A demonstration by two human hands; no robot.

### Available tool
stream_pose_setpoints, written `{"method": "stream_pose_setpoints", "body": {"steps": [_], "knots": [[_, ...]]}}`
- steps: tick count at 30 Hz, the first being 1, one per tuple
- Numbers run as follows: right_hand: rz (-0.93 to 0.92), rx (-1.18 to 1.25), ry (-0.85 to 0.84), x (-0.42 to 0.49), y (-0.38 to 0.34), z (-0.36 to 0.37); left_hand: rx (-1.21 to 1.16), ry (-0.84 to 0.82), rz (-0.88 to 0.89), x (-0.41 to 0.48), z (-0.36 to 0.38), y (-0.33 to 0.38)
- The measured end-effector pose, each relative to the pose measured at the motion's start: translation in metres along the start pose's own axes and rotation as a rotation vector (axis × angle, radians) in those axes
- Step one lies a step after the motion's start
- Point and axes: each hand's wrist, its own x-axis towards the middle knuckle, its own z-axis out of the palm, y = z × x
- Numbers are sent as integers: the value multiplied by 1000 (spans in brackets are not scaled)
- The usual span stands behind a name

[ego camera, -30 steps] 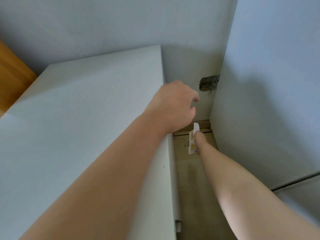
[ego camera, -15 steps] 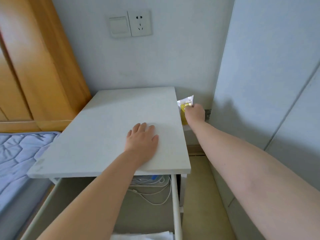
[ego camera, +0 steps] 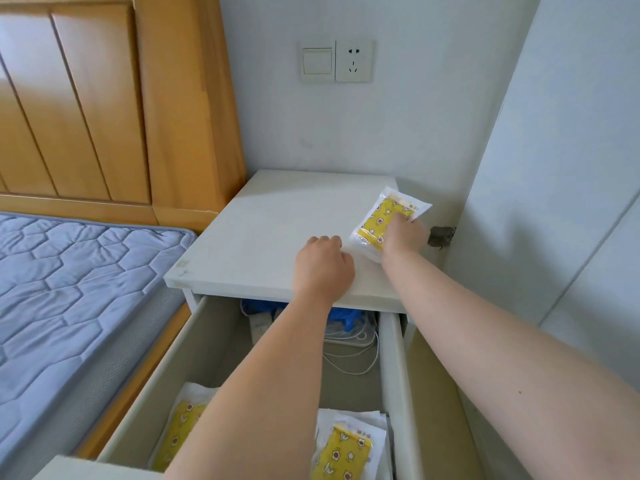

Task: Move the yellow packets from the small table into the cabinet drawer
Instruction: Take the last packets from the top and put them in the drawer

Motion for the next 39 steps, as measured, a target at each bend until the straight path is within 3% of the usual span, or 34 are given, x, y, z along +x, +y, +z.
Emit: {"method": "stream_pose_setpoints", "body": {"steps": [4,8,11,16,20,23,26,29,31,36,39], "knots": [[119,95,-51,-9,0,-24,-125,82,9,-5,-7,-1],[127,66,-190,-31,-2,-39,-404,-21,-67,-10,-15,-7],[-15,-103,-320,-42,6,-44,-566,-142,-100,-15,-26,-24],[-233,-246,-401,-80,17,-42,-587,-137,-118,-36,-61,-53],[-465,-305,-369,-115,38,-45,-672,-368,-175,-61,-80,-77],[-535,-412,-508,-133,61,-53,-570,-552,-172,-77,-80,-109],[-414,-658,-707,-144,82,-59,-573,-816,-230,-87,-71,-138],[15,-769,-963,-144,99,-61,-657,-957,-297,-90,-61,-159],[91,-906,-1056,-140,109,-64,-573,-992,-276,-92,-55,-162],[-263,-1371,-1126,-142,131,-61,-56,-1004,-34,-104,-32,-151],[-337,-1449,-1134,-144,138,-63,284,-916,173,-106,-24,-145]]}}
